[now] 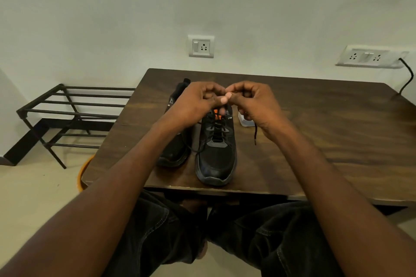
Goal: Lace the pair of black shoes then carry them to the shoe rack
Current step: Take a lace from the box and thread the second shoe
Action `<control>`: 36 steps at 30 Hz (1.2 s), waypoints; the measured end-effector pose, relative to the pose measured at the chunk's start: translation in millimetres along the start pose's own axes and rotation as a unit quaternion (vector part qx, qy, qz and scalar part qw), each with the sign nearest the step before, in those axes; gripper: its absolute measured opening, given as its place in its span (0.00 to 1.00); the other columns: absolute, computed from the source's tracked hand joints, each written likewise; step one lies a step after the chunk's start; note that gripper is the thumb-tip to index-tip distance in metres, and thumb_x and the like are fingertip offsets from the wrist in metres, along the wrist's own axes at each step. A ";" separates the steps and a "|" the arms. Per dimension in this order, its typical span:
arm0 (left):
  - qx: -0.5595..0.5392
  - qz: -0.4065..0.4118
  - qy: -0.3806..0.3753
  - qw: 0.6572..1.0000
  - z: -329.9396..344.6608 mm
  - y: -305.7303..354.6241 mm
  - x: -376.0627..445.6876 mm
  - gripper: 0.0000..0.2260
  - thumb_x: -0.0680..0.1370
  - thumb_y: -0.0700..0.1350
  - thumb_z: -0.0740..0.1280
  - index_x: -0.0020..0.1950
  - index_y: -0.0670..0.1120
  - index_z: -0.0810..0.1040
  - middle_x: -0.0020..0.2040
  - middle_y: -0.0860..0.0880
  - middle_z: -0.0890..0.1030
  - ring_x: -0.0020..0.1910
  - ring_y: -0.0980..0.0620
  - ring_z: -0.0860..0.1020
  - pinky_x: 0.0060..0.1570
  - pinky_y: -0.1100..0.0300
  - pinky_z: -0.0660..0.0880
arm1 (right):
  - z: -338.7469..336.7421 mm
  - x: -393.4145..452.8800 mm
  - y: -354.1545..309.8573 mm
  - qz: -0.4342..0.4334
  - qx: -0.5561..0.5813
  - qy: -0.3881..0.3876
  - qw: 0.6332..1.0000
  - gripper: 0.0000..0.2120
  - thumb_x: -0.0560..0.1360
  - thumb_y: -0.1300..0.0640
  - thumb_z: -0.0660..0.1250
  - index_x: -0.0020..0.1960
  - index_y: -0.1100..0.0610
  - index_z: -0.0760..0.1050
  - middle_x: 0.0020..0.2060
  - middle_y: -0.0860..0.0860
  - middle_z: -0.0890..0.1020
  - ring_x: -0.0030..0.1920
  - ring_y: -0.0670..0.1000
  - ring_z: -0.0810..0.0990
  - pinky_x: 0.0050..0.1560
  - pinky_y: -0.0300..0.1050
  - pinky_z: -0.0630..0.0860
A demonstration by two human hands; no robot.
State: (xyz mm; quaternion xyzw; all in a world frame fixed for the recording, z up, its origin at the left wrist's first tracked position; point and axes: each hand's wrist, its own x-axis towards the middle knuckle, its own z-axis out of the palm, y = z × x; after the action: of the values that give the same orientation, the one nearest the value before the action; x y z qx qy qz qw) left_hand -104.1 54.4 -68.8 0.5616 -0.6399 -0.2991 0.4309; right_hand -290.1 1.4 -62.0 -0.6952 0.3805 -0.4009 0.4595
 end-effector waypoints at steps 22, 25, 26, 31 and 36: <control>0.091 -0.061 0.056 0.992 11.3 -9.0 10.0 0.03 0.79 0.46 0.74 0.52 0.50 0.86 0.42 0.53 0.87 0.44 0.58 0.85 0.55 0.54 0.82 | 5.2 17.1 23.9 0.058 -0.046 0.038 0.997 0.04 0.77 0.62 0.75 0.51 0.57 0.87 0.39 0.51 0.87 0.35 0.44 0.81 0.33 0.39 0.75; 0.036 -0.067 0.070 0.995 15.4 -11.6 16.5 0.03 0.80 0.43 0.72 0.51 0.46 0.85 0.38 0.49 0.87 0.39 0.54 0.86 0.50 0.52 0.85 | 9.7 19.8 20.6 0.051 -0.019 0.044 0.998 0.06 0.78 0.65 0.73 0.54 0.60 0.85 0.39 0.53 0.86 0.32 0.41 0.80 0.29 0.34 0.73; 0.030 -0.073 0.079 0.994 16.2 -13.4 18.7 0.03 0.81 0.43 0.71 0.51 0.45 0.85 0.37 0.48 0.87 0.37 0.54 0.86 0.48 0.53 0.85 | 9.9 21.6 21.0 0.053 -0.014 0.047 0.997 0.06 0.79 0.66 0.72 0.55 0.61 0.84 0.40 0.54 0.86 0.31 0.41 0.80 0.29 0.33 0.73; 0.092 -0.064 0.104 0.988 22.6 -26.7 20.5 0.04 0.82 0.41 0.70 0.53 0.46 0.84 0.37 0.50 0.85 0.30 0.63 0.81 0.36 0.67 0.77 | 10.7 30.9 43.0 0.019 -0.219 0.040 0.975 0.13 0.80 0.65 0.68 0.57 0.51 0.85 0.47 0.47 0.86 0.45 0.45 0.83 0.46 0.44 0.80; 0.151 -0.046 0.119 0.980 29.1 -33.6 19.4 0.04 0.82 0.42 0.70 0.52 0.47 0.84 0.38 0.53 0.83 0.32 0.63 0.81 0.38 0.67 0.78 | 15.0 29.9 58.3 0.003 -0.354 -0.062 0.933 0.17 0.78 0.65 0.70 0.61 0.47 0.85 0.46 0.47 0.82 0.48 0.49 0.80 0.45 0.41 0.70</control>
State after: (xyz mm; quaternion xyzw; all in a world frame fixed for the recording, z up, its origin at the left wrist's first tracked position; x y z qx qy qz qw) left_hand -114.4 26.1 -106.8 0.6804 -0.5953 -0.1493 0.4005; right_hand -274.2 -37.2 -114.7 -0.8353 0.4706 -0.1947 0.2073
